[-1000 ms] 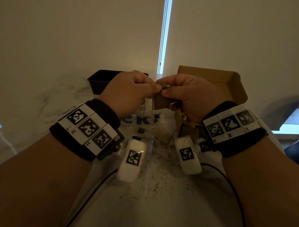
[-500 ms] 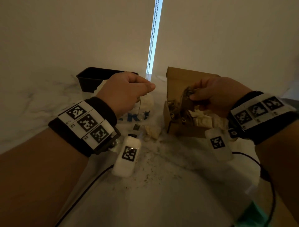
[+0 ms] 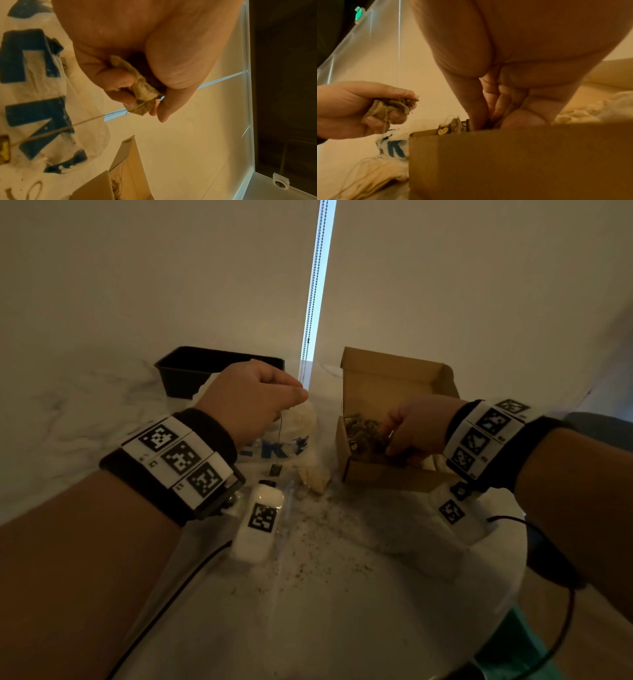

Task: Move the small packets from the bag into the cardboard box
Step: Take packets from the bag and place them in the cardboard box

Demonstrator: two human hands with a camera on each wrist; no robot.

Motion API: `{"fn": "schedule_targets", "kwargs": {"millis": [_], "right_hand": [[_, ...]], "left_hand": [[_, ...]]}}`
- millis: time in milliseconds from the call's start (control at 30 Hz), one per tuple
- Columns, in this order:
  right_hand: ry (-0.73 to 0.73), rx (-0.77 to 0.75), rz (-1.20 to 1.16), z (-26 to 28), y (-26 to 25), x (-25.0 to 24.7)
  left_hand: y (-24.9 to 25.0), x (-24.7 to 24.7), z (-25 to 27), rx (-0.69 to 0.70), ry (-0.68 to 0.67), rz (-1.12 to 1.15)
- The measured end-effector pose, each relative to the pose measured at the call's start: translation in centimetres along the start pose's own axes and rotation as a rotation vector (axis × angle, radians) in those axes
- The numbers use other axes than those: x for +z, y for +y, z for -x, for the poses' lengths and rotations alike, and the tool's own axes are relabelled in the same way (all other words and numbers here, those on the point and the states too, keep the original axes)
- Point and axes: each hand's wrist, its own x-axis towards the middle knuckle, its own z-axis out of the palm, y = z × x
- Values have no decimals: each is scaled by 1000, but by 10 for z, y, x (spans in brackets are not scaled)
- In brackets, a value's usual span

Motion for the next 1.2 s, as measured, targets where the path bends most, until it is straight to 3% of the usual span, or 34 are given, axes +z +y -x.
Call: {"fn": "schedule_targets", "kwargs": {"millis": [200, 367, 467, 600, 767, 967, 1100, 1200], "right_hand": [[81, -28, 59, 4, -2, -6], [222, -270, 82, 24, -25, -5], [43, -402, 66, 38, -49, 13], [-171, -401, 40, 37, -69, 35], [-247, -398, 248, 34, -83, 48], [-213, -377, 494, 31, -91, 56], [-248, -356, 225, 24, -85, 47], [-195, -432, 0, 23, -80, 36]], "left_hand": [[0, -1, -2, -25, -4, 53], [1, -4, -3, -40, 22, 94], [1, -6, -4, -44, 52, 74], [0, -10, -7, -62, 75, 63], [-2, -13, -10, -91, 98, 80], [-3, -13, -12, -89, 83, 75], [-3, -14, -13, -85, 72, 82], [-2, -14, -13, -97, 79, 97]]}}
